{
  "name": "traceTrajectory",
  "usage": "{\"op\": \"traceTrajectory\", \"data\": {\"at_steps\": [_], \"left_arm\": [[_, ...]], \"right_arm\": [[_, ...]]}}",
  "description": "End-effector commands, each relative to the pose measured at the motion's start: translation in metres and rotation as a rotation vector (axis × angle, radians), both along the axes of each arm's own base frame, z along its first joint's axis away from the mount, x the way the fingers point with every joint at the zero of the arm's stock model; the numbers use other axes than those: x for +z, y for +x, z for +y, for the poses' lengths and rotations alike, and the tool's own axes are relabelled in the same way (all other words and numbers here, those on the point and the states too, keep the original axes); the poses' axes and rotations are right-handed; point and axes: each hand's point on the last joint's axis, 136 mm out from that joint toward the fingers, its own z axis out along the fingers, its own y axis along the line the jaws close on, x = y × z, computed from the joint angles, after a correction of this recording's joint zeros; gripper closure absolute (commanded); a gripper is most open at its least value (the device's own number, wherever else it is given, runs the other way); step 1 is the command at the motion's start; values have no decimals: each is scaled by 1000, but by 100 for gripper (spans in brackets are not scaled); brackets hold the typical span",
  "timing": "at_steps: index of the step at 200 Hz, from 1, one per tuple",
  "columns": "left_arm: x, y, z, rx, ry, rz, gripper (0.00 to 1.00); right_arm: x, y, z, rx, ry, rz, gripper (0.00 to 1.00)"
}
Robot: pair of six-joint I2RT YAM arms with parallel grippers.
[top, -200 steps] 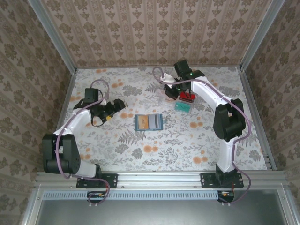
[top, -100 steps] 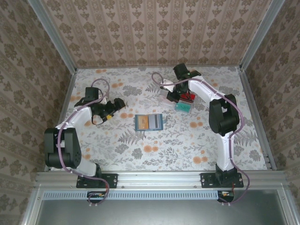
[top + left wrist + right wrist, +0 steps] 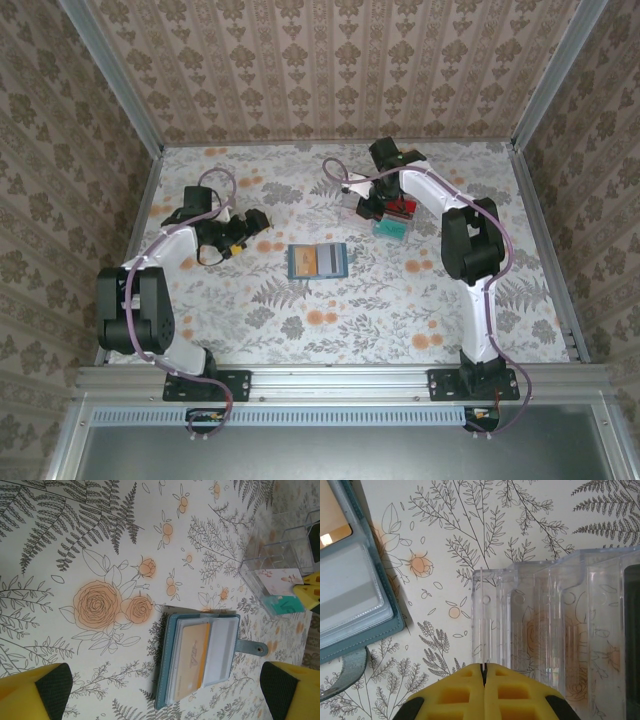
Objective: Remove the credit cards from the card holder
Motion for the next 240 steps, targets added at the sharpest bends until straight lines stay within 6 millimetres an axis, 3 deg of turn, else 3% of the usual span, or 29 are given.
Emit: {"op": "traceTrajectory", "data": {"at_steps": [1, 38, 95, 171, 210, 240], "left_arm": [[7, 5, -2, -16, -19, -25, 0], [8, 7, -2, -17, -19, -37, 0], [13, 5, -6, -33, -47, -43, 0], [15, 4, -6, -29, -51, -42, 0], [16, 0, -6, -29, -53, -49, 0], [17, -1, -6, -26, -53, -49, 0]], "right_arm": [[-4, -4, 2, 37, 13, 34, 98], [-4, -12, 5, 57, 29, 79, 87], [-2, -4, -1, 3, -8, 64, 79], [57, 20, -3, -170, 69, -133, 68], [68, 5, 5, -267, 95, -116, 53], [53, -10, 16, -402, 61, -18, 50]]}}
